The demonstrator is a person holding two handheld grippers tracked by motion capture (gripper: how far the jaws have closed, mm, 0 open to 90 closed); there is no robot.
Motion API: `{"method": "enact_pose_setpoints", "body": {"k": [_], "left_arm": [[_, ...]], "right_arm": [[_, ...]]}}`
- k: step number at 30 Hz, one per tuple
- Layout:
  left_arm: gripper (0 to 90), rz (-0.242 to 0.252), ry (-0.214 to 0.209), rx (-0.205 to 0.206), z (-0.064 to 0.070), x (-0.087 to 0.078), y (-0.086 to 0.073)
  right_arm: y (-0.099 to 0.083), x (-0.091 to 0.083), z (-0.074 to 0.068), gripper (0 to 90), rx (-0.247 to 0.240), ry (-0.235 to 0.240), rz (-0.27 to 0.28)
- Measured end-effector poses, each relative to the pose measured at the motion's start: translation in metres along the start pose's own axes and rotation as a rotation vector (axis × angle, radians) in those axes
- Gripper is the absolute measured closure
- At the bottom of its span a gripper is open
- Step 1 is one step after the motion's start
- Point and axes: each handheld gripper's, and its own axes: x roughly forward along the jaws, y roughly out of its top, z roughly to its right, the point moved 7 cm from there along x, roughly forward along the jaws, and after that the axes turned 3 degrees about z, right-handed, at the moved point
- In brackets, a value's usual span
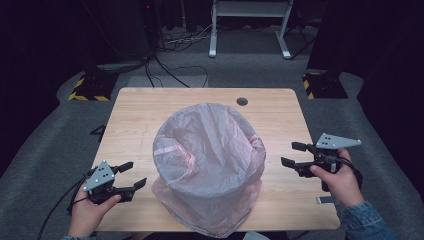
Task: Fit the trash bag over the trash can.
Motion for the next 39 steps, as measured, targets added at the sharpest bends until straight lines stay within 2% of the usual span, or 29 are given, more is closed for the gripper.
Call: {"method": "enact_pose_setpoints", "body": {"k": [5,9,17,25,31,39], "left_arm": [[25.8,-0.011,0.024,-0.015,-0.002,-0.003,-0.011],[25.8,-0.002,0.052,-0.012,-0.005,-0.001,-0.017],[25.8,-0.038,0.046,-0.04,-0.008,0.001,-0.031],[24.8,-0.071,0.032,-0.065,-0.012,0.004,-0.044],[23.7,-0.094,0.035,-0.066,-0.015,0.007,-0.052],[22.9,-0.129,0.049,-0.056,-0.018,0.012,-0.062]], "right_arm": [[0.024,-0.002,-0.002,22.5,-0.021,0.013,-0.001],[0.04,-0.001,-0.005,22.5,-0.044,0.019,-0.005],[0.069,0.0,-0.01,20.4,-0.057,0.02,-0.017],[0.1,0.001,-0.022,19.5,-0.108,0.042,-0.016],[0.118,0.004,-0.029,19.0,-0.116,0.056,0.003],[0.145,0.011,-0.049,18.8,-0.148,0.099,0.038]]}}
